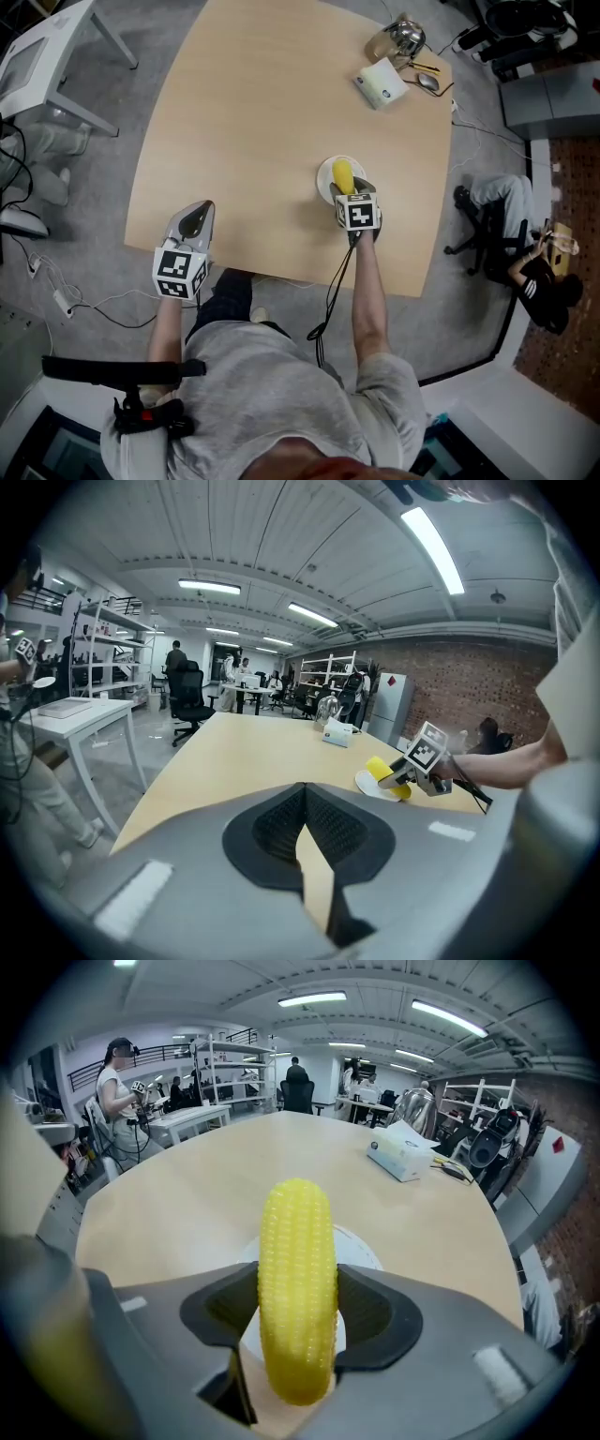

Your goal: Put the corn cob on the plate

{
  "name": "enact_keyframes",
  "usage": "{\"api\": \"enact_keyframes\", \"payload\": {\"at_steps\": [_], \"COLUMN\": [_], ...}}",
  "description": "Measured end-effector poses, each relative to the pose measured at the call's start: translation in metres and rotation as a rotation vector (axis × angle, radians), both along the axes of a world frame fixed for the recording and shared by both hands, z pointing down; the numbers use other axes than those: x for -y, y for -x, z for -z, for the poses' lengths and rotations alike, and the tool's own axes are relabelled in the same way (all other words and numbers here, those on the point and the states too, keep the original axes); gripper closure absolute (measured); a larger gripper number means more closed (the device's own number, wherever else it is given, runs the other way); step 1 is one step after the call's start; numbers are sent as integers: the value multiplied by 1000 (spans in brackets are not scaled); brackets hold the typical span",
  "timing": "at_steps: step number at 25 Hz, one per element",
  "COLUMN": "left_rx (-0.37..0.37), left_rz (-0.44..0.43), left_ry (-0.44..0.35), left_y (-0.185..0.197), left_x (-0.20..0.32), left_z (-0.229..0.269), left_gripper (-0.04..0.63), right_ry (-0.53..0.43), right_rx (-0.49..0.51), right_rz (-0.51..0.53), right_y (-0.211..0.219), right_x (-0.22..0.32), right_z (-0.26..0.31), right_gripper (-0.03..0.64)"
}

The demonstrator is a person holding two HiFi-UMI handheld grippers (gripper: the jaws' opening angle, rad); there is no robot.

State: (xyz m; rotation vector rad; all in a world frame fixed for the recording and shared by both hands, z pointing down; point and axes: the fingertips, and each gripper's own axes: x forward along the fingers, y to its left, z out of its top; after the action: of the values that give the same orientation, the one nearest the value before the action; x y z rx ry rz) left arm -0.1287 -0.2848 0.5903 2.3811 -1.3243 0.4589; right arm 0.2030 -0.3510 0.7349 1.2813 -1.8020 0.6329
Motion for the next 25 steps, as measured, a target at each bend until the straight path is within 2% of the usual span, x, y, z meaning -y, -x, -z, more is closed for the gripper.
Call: {"api": "enact_keyframes", "payload": {"at_steps": [25], "left_rx": [2], "left_rz": [22], "left_ry": [8], "left_y": [6], "left_x": [-3], "left_z": [-3], "left_gripper": [575], "right_ry": [72], "right_rx": [-29], "right_rz": [14], "right_y": [-2], "right_x": [0], "right_z": [-21], "right_gripper": [362]}}
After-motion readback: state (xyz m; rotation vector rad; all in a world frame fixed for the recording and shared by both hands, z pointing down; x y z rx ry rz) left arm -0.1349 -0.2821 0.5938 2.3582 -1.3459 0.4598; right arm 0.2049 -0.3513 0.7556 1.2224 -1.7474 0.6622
